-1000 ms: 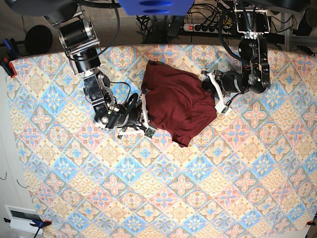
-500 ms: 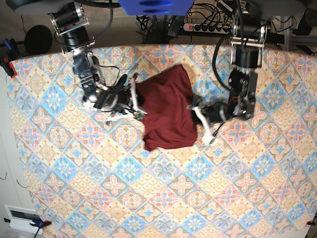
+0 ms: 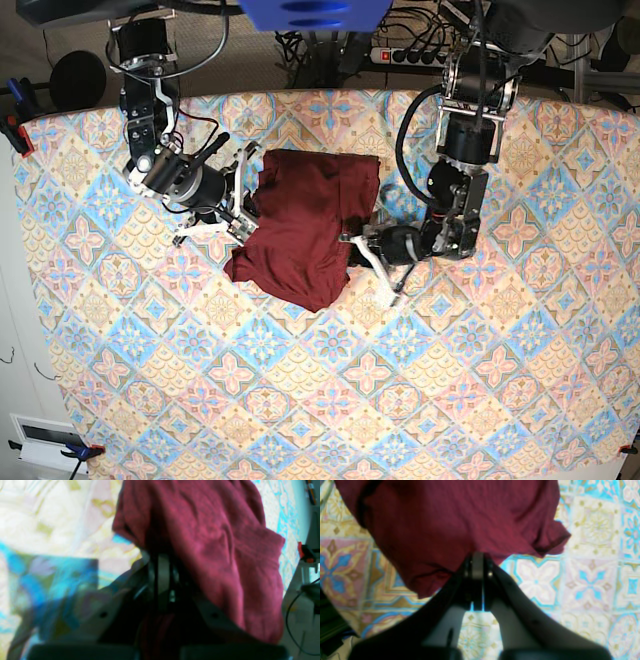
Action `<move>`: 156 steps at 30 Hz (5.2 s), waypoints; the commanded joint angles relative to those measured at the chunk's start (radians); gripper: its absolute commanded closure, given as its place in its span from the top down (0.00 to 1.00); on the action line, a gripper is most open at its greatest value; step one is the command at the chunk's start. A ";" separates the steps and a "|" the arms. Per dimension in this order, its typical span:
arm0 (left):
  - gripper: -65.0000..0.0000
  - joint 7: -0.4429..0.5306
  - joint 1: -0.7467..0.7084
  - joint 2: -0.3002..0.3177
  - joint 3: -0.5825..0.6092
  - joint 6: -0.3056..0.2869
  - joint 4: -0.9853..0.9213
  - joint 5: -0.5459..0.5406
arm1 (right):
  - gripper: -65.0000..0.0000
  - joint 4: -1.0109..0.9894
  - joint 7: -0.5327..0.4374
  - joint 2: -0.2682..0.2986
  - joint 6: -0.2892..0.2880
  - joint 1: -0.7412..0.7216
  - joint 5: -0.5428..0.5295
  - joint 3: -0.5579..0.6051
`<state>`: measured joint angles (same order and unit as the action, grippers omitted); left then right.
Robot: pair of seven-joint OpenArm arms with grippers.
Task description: Layout the t-shirt on the table in an organized manner, then fold the t-shirt properly
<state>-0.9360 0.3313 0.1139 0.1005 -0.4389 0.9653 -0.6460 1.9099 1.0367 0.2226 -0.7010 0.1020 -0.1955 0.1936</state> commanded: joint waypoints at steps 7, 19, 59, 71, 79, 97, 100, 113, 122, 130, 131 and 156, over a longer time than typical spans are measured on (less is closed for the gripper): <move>0.00 -0.147 -0.076 0.059 -0.339 0.005 0.188 -0.004 | 0.00 0.024 -0.023 -0.048 0.003 -0.035 -0.051 0.105; 0.00 -0.274 -0.186 0.082 -0.494 0.004 0.407 -0.004 | 0.00 -0.177 -0.022 -0.211 0.003 -0.183 -0.048 0.315; 0.00 -0.274 -0.208 0.082 -0.497 0.001 0.475 -0.051 | 0.00 -0.606 -0.052 0.037 0.014 -0.238 -0.048 0.100; 0.00 -0.277 -0.223 0.083 -0.493 0.001 0.475 -0.099 | 0.00 -0.494 -0.048 0.073 0.014 -0.259 -0.052 0.099; 0.00 -0.275 -0.249 0.083 -0.491 0.001 0.476 -0.099 | 0.00 -0.301 0.001 0.065 0.019 -0.250 -0.049 0.099; 0.00 -0.275 -0.397 0.126 -0.493 0.001 0.722 -0.099 | 0.00 0.041 -0.002 0.011 0.016 0.097 -0.055 -0.285; 0.00 -0.275 -0.472 0.154 -0.494 0.001 0.828 -0.100 | 0.00 0.050 -0.002 0.010 0.016 0.164 -0.078 -0.366; 0.00 -0.274 -0.763 0.217 -0.674 0.001 1.073 -0.102 | 0.00 0.053 -0.002 0.010 0.016 0.502 -0.456 -0.764; 0.00 -0.269 -0.995 0.211 -0.795 0.001 1.082 -0.102 | 0.00 0.052 -0.002 0.010 0.014 0.632 -0.454 -0.816; 0.00 -0.266 -1.181 0.152 -0.810 0.001 1.111 -0.100 | 0.00 0.044 -0.002 0.010 0.014 0.732 -0.416 -0.807; 0.00 -0.266 -1.199 0.152 -0.810 0.001 1.111 -0.099 | 0.00 0.043 -0.002 0.010 0.014 0.735 -0.390 -0.805; 0.00 0.108 -1.181 0.148 -0.408 0.001 0.570 0.185 | 0.00 -0.444 -0.187 0.008 0.016 0.658 -0.131 -0.553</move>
<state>-0.8345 -0.8387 0.2485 -0.3008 -0.4370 1.5219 -0.4553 1.4563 0.8478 0.2192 -0.6804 0.7444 -0.3225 -0.3542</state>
